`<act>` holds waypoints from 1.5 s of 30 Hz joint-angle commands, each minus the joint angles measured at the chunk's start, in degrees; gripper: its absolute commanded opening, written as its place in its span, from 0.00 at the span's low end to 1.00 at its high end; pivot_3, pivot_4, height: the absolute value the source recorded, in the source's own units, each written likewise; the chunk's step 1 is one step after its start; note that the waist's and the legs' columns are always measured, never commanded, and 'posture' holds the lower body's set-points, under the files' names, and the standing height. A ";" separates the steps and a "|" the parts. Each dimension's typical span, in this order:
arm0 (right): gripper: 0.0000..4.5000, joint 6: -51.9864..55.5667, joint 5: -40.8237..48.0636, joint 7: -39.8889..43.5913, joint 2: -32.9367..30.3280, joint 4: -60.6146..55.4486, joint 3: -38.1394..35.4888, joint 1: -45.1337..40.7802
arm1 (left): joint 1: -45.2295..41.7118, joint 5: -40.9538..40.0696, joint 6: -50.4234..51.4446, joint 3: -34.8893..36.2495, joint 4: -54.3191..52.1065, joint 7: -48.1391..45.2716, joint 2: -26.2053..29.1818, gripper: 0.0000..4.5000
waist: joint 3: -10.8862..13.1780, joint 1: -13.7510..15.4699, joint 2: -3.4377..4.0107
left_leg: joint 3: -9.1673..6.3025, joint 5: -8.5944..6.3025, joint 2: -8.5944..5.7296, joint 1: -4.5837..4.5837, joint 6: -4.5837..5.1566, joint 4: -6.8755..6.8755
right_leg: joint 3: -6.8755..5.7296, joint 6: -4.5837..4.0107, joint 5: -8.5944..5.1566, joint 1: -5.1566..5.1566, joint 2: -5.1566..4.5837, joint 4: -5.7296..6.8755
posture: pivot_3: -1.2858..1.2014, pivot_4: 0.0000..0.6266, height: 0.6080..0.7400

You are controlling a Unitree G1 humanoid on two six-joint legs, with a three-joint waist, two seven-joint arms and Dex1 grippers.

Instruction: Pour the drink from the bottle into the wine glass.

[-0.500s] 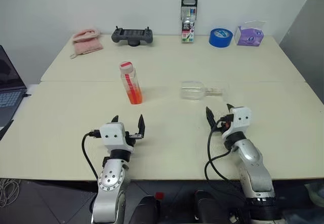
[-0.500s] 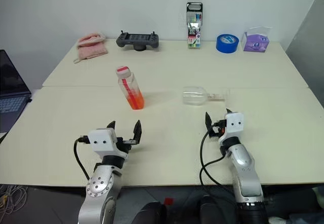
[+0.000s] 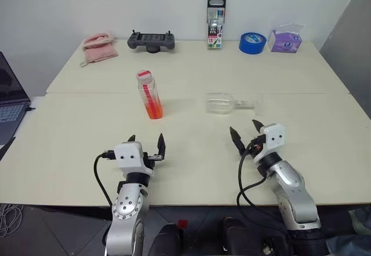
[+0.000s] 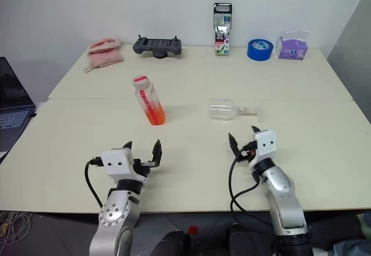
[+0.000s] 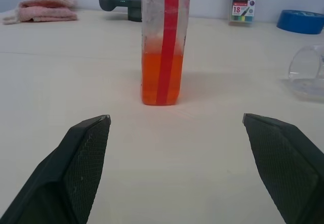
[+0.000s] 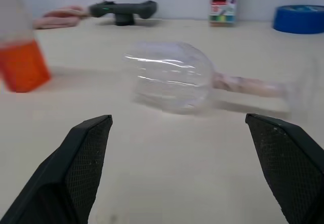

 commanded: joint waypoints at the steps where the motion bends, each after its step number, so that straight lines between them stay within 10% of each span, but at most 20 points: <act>1: 1.00 8.98 8.24 6.44 -1.86 -5.87 1.57 -7.17 | -3.84 1.27 2.48 1.50 -1.51 2.65 -0.11 0.99 | 0.01 -0.02 -0.01 | 0.00 0.00 0.00 0.01 0.00 0.02 | 0.00 0.01 0.00 0.02 0.01 0.00 | 0.52 0.24 1.00; 15: 1.00 28.02 20.45 13.24 -7.49 1.31 -2.30 -30.81 | -18.90 0.46 9.28 2.94 4.23 5.31 -1.06 0.99 | 0.00 0.23 -0.01 | -0.23 0.01 -0.06 -0.12 0.00 0.06 | -0.22 -0.16 0.20 0.03 -0.01 -0.08 | 0.52 0.24 1.00; 45: 1.00 22.64 16.19 12.65 -7.08 5.75 -3.00 -28.19 | -44.59 3.05 -0.39 5.91 34.17 8.54 3.39 0.99 | 0.01 0.12 -0.02 | -0.27 0.01 -0.09 -0.13 -0.02 0.04 | -0.07 -0.07 0.27 -0.07 -0.07 -0.06 | 0.52 0.24 1.00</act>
